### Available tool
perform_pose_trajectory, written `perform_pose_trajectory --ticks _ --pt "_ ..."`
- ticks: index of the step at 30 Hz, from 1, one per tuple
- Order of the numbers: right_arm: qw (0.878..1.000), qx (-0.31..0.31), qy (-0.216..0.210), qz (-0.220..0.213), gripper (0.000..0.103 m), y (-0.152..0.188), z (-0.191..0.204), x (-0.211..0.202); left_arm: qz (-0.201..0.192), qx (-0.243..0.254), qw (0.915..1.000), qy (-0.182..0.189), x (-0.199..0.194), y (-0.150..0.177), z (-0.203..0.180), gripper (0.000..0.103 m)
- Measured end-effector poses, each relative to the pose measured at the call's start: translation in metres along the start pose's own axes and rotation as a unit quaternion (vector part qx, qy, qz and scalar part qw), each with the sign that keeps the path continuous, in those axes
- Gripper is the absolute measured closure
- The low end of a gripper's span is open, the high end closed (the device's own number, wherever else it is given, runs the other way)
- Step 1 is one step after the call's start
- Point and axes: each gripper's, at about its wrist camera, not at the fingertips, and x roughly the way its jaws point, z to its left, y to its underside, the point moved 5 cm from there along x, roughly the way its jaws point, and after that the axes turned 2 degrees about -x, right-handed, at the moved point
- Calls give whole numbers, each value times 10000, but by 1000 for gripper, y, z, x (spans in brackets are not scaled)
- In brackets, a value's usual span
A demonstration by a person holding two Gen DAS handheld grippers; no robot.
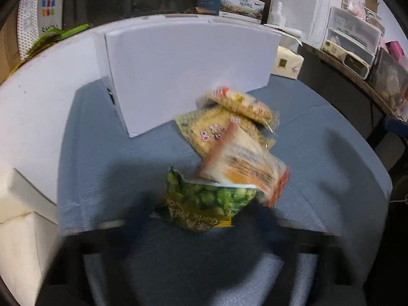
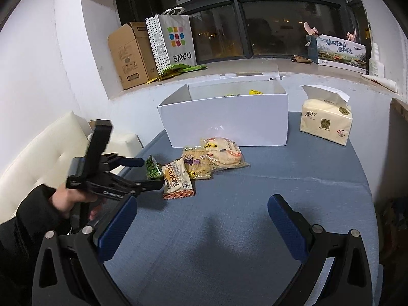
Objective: Organize snacks
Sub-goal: 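Grasp the green pea snack bag with the left gripper while the right grasps the orange-trimmed bread pack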
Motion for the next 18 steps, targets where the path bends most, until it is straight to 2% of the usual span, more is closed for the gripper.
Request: perform_pose_trajectory --ticks 1,3,12,18 --pt "10000 8 1 25 0 1 -1 2 -92 -45 9999 49 -4 0 1 51" --pt "10000 19 12 91 0 4 0 6 -195 -101 9997 109 -12 0 2 54" --pt "9985 -250 -166 448 0 9 19 32 -923 -556 9938 276 -84 23 3 54" --pt "9904 -1040 -193 885 0 1 53 76 -1606 -733 9839 282 -151 40 -11 54"
